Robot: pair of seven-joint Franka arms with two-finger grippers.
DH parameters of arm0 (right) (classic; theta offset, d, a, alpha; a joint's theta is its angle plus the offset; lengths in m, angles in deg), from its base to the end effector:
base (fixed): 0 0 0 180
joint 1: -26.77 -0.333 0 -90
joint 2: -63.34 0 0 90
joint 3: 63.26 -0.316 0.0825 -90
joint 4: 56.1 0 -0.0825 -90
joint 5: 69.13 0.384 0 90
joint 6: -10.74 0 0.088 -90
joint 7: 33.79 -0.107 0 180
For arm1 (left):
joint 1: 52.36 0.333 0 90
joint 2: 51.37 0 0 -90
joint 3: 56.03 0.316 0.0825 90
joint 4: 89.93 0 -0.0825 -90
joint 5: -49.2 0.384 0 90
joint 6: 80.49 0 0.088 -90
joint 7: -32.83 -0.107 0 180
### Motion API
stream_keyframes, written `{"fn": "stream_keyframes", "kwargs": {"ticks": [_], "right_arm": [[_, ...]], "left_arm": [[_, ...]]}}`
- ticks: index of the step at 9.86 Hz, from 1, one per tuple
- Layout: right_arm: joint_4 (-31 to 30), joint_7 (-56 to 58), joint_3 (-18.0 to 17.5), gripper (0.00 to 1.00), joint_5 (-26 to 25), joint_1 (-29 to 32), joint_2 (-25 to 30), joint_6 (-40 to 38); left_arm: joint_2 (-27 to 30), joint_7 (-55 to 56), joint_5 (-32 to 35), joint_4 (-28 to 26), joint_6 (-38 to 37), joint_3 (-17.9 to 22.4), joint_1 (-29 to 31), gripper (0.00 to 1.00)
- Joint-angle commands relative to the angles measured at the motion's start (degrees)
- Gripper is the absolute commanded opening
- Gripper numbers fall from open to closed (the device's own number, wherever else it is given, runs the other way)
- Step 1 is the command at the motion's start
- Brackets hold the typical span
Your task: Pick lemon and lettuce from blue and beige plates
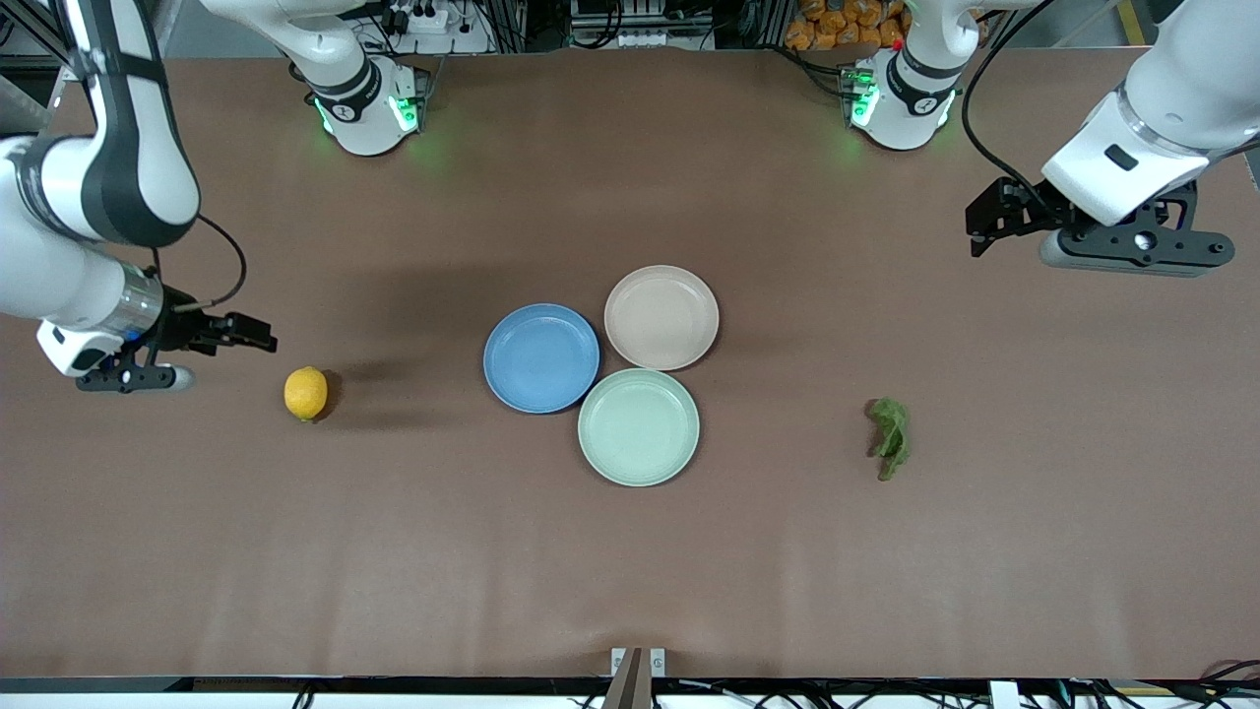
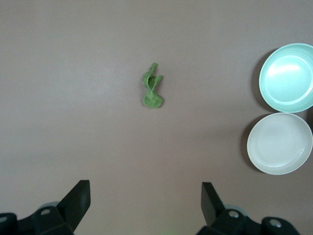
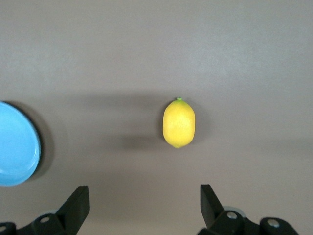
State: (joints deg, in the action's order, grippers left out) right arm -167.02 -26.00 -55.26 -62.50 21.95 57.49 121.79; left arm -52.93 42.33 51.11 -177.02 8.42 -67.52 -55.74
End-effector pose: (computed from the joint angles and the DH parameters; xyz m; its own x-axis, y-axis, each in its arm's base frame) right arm 0.5709 -0.0221 0.4253 0.9955 0.0379 -0.0872 0.0289 -0.9944 -0.1018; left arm 0.5439 -0.1389 0.6319 0.9956 -0.0929 0.0096 -0.0926 -0.9953 -0.0267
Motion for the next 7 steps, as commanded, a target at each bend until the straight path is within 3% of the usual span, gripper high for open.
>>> {"fn": "stream_keyframes", "kwargs": {"ticks": [1,4,7], "right_arm": [[7.52,-0.41,-1.85,1.0,-2.14,2.1,1.19,-10.18],[17.38,-1.73,-5.61,1.0,-5.38,4.82,1.27,-21.2],[25.47,-1.73,-5.89,1.0,-5.83,5.44,2.06,-29.12]], "left_arm": [[-0.28,1.93,0.55,1.31,-1.19,-0.11,0.04,1.0],[-0.19,-0.01,0.55,1.31,-1.28,-0.28,-0.14,1.0],[-0.28,0.08,-0.5,1.4,-1.28,-0.2,-0.05,1.0]]}}
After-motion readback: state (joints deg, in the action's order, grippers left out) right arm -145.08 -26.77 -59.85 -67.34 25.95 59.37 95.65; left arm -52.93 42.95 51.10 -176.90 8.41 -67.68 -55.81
